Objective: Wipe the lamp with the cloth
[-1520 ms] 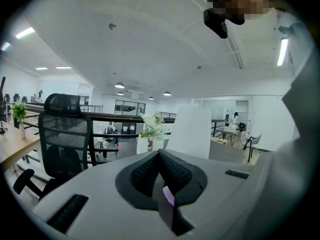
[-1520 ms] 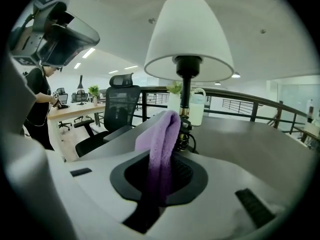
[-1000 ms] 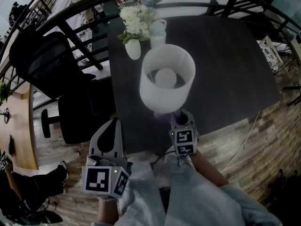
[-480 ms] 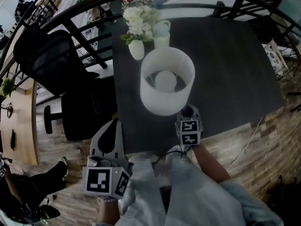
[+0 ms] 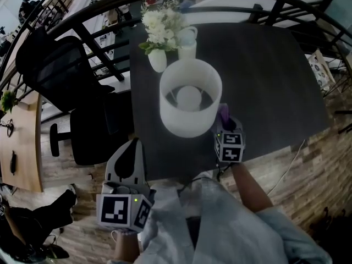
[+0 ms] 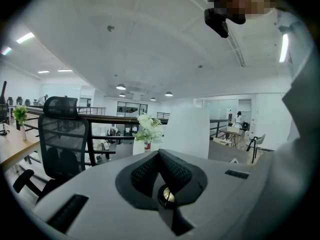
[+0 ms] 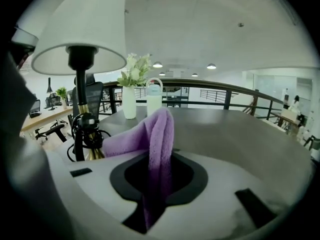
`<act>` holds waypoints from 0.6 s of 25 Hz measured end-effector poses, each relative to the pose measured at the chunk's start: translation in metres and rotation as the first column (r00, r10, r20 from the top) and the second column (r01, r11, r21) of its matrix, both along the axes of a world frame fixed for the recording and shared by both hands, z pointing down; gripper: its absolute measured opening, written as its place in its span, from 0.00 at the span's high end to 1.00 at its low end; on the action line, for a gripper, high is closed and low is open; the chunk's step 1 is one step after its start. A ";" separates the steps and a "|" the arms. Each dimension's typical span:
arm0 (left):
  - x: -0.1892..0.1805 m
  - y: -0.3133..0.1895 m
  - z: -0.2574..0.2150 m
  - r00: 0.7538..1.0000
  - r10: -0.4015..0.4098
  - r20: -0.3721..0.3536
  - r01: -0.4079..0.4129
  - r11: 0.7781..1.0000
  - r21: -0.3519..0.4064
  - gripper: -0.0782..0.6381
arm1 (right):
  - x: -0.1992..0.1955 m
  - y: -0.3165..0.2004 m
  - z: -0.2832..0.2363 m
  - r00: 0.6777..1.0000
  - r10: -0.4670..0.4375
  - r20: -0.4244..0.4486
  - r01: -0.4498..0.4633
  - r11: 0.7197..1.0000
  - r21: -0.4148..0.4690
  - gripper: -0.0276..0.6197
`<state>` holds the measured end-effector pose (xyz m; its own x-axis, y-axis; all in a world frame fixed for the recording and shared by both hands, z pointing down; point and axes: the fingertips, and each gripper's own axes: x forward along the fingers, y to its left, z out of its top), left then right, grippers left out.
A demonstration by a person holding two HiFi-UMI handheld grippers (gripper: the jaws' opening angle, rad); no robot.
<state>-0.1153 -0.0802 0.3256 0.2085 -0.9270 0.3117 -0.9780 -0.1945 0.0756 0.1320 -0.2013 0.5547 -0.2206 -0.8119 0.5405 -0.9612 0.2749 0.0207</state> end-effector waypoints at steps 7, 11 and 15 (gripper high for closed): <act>0.012 -0.010 -0.003 0.999 0.040 -0.019 -0.040 0.999 0.024 0.89 | 0.021 0.008 -0.028 0.998 0.045 0.032 -0.046 0.998 0.032 0.88; 0.021 -0.014 -0.005 0.997 0.074 -0.024 -0.073 0.997 0.040 0.89 | 0.030 0.015 -0.052 0.997 0.056 0.048 -0.059 0.996 0.063 0.88; 0.028 -0.018 -0.010 0.995 0.101 -0.021 -0.100 0.993 0.058 0.89 | 0.032 0.023 -0.083 0.996 0.053 0.074 -0.061 0.993 0.105 0.88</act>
